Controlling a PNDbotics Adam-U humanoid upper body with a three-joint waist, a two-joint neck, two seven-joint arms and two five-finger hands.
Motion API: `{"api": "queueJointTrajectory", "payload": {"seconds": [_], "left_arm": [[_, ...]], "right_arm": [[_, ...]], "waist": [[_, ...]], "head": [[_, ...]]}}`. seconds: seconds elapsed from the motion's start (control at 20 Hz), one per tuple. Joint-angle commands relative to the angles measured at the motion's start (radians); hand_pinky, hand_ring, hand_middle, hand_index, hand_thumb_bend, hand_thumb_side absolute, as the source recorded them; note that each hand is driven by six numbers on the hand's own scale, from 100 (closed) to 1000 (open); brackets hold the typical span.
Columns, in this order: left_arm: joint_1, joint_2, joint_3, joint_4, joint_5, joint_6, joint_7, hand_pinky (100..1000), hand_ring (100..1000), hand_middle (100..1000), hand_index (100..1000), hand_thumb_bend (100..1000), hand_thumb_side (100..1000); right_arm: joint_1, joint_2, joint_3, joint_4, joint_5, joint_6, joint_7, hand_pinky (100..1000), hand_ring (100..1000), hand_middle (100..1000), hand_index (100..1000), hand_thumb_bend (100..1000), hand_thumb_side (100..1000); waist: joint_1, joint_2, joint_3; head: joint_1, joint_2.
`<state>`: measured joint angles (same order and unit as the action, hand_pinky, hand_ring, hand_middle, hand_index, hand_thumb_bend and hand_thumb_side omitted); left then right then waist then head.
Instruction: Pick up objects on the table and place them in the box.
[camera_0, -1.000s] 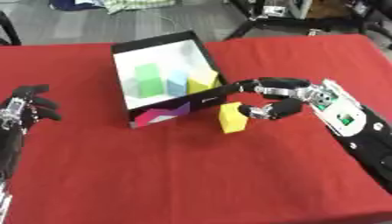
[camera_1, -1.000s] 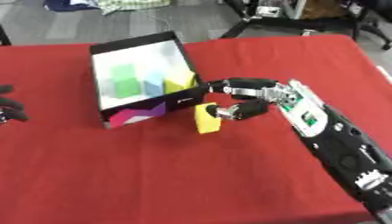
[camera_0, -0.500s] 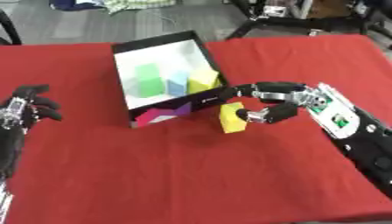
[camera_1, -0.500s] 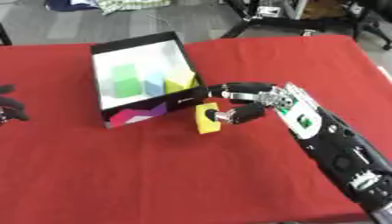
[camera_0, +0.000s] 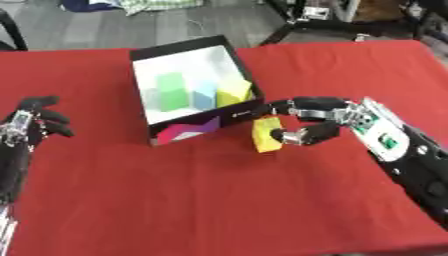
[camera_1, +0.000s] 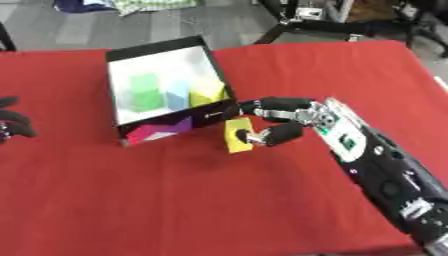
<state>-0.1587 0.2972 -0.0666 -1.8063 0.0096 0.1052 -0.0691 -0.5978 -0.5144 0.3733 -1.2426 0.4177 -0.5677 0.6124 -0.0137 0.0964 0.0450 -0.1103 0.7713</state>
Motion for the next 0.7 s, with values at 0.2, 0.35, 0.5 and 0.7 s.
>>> {"api": "queueJointTrajectory", "payload": {"seconds": [0.2,0.35,0.5,0.7], "left_arm": [[-0.009,0.007,0.005,-0.016,0.001,-0.002,-0.004,799,538,552,836,141,954],[-0.009,0.007,0.006,-0.017,0.001,-0.002,-0.004,800,538,553,836,139,955],[-0.009,0.006,0.005,-0.017,0.001,-0.001,-0.004,801,539,553,836,137,956],[-0.009,0.005,0.006,-0.017,0.001,-0.002,-0.004,801,539,553,836,137,956]], "right_arm": [[-0.013,-0.009,-0.005,0.001,0.059,-0.169,0.125,1000,970,970,1000,100,787],[-0.013,-0.005,-0.006,0.011,0.084,-0.183,0.126,1000,952,938,999,100,691],[-0.014,0.002,-0.008,0.022,0.106,-0.191,0.127,1000,929,895,996,100,619],[-0.015,0.013,-0.012,0.04,0.132,-0.196,0.118,1000,894,838,990,100,462]], "waist": [[0.002,-0.011,0.0],[0.002,-0.01,-0.001],[0.003,-0.011,-0.001],[0.004,-0.011,-0.001]], "head": [[0.008,-0.001],[0.008,-0.001],[0.008,-0.001],[0.007,-0.001]]}}
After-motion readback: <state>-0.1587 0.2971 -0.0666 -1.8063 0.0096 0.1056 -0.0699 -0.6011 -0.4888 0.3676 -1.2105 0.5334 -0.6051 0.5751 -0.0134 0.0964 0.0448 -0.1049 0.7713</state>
